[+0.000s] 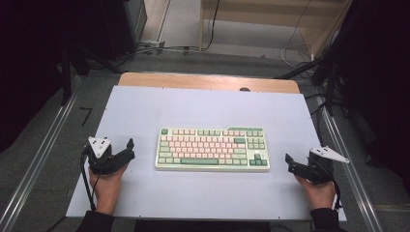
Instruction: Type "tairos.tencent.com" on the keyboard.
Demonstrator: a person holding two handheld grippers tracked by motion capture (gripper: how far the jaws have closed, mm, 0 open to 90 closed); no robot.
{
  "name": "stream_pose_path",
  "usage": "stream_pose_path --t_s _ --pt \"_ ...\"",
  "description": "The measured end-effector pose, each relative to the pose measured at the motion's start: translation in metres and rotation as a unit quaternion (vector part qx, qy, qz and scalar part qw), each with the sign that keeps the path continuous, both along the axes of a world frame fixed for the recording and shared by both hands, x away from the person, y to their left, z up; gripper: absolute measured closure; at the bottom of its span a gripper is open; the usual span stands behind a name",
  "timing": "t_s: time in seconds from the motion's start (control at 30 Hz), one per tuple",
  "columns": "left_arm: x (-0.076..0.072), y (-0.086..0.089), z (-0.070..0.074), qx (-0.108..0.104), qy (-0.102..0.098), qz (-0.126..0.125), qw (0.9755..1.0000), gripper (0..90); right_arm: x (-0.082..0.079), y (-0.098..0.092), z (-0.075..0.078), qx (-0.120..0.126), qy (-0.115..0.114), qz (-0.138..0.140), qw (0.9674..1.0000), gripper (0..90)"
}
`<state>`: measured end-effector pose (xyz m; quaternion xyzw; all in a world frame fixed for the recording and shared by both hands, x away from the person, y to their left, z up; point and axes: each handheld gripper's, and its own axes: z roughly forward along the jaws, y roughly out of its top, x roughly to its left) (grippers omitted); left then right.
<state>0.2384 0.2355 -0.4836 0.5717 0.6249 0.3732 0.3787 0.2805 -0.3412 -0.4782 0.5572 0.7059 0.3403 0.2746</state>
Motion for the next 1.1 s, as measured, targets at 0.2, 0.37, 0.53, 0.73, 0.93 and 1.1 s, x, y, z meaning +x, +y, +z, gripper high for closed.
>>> stream_pose_path --t_s 0.2,0.37,0.53,0.73,0.93,1.1 --pt "0.003 -0.007 0.002 -0.001 -0.005 -0.002 1.0000 17.1 -0.002 0.011 0.003 0.004 -0.005 0.014 0.9999 8.3" --pt "0.004 -0.012 0.003 -0.004 -0.007 -0.009 0.9999 17.0 -0.002 0.022 0.008 0.014 -0.008 0.030 0.9994 8.4" --pt "0.004 -0.016 0.004 -0.008 -0.009 -0.014 0.9998 17.1 0.000 0.032 0.010 0.012 -0.008 0.048 0.9987 11.3" --pt "0.006 -0.021 0.005 -0.011 -0.009 -0.021 0.9997 17.0 0.003 0.046 0.013 0.000 -0.017 0.061 0.9980 11.2" --pt "0.007 -0.026 0.006 -0.011 -0.012 -0.028 0.9995 17.1 0.006 0.058 0.013 0.006 -0.012 0.077 0.9970 11.2" --pt "0.008 -0.030 0.007 -0.012 -0.014 -0.032 0.9993 17.1 0.011 0.071 0.013 0.017 -0.005 0.104 0.9944 11.2"
